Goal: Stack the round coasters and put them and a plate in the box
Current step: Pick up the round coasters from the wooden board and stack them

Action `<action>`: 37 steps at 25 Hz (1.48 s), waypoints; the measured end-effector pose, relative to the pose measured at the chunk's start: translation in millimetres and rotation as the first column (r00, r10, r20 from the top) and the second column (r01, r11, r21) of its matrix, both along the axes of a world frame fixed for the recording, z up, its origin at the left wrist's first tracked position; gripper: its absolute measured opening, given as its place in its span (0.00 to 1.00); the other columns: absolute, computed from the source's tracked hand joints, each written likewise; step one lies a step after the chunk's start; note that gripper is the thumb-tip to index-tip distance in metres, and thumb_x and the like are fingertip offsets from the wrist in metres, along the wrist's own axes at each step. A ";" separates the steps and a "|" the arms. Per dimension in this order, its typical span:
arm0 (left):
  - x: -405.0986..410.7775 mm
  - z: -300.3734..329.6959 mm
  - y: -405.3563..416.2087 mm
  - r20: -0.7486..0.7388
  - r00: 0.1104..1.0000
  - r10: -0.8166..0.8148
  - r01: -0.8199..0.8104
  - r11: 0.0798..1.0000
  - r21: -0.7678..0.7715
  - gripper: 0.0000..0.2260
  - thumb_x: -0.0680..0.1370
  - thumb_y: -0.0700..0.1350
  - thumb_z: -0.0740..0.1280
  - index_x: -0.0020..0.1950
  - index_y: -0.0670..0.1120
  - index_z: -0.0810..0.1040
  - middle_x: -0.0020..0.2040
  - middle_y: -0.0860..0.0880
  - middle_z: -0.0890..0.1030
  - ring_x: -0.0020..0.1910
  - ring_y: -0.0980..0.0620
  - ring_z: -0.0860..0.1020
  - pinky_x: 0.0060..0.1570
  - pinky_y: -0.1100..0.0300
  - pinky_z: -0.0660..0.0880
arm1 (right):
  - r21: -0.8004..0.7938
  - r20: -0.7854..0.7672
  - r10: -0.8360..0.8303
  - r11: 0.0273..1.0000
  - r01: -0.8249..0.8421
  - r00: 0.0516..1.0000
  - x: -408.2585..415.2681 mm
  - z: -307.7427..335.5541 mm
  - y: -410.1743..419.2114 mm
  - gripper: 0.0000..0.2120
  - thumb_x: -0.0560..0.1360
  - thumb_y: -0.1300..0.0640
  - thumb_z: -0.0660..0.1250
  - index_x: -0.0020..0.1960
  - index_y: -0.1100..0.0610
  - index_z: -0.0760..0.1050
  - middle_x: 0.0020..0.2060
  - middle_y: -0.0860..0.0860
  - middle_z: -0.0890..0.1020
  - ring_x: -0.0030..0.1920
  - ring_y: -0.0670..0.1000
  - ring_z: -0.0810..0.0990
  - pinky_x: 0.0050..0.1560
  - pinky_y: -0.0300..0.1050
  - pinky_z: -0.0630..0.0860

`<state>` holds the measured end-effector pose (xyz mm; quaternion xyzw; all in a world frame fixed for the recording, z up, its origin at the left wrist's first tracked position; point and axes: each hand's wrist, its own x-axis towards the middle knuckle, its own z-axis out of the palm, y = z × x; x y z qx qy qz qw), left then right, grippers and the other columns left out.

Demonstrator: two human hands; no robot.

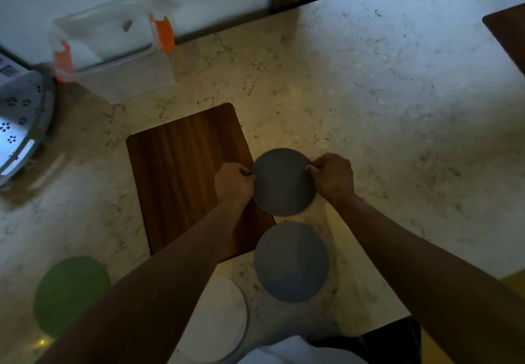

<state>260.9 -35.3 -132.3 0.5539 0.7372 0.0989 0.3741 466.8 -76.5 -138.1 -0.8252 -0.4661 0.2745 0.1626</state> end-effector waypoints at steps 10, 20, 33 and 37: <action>-9.9 22.6 -9.6 0.251 0.960 0.124 -0.106 0.991 -0.084 0.10 0.73 0.41 0.75 0.53 0.43 0.81 0.53 0.44 0.82 0.50 0.46 0.81 0.49 0.46 0.82 | -0.031 -0.324 -0.085 0.996 0.080 0.942 17.7 20.8 -18.2 0.09 0.72 0.51 0.74 0.49 0.53 0.82 0.42 0.46 0.82 0.43 0.46 0.82 0.48 0.45 0.79; -47.3 53.5 -76.3 0.470 0.874 0.124 -0.100 0.992 -0.076 0.04 0.74 0.38 0.73 0.47 0.45 0.82 0.48 0.49 0.83 0.45 0.52 0.83 0.40 0.59 0.82 | -0.002 -0.479 -0.046 0.999 0.052 0.876 -0.1 56.6 -91.3 0.04 0.74 0.55 0.72 0.46 0.55 0.83 0.41 0.52 0.85 0.43 0.51 0.84 0.47 0.48 0.83; -54.6 9.5 -161.1 0.217 0.973 0.073 -0.020 0.971 -0.236 0.05 0.71 0.41 0.75 0.44 0.48 0.82 0.44 0.50 0.82 0.45 0.51 0.81 0.50 0.49 0.82 | -0.179 -0.287 -0.085 0.983 0.034 0.954 -19.9 19.6 -187.9 0.07 0.70 0.51 0.75 0.42 0.56 0.85 0.38 0.52 0.86 0.41 0.49 0.83 0.50 0.50 0.80; -50.4 3.5 -167.5 0.134 0.991 0.008 0.015 0.985 -0.170 0.07 0.73 0.42 0.74 0.50 0.47 0.83 0.48 0.50 0.82 0.45 0.55 0.78 0.49 0.55 0.79 | -0.141 -0.192 -0.097 0.988 0.070 0.977 -28.2 17.3 -194.2 0.10 0.69 0.52 0.75 0.47 0.56 0.85 0.44 0.52 0.87 0.43 0.47 0.81 0.45 0.37 0.71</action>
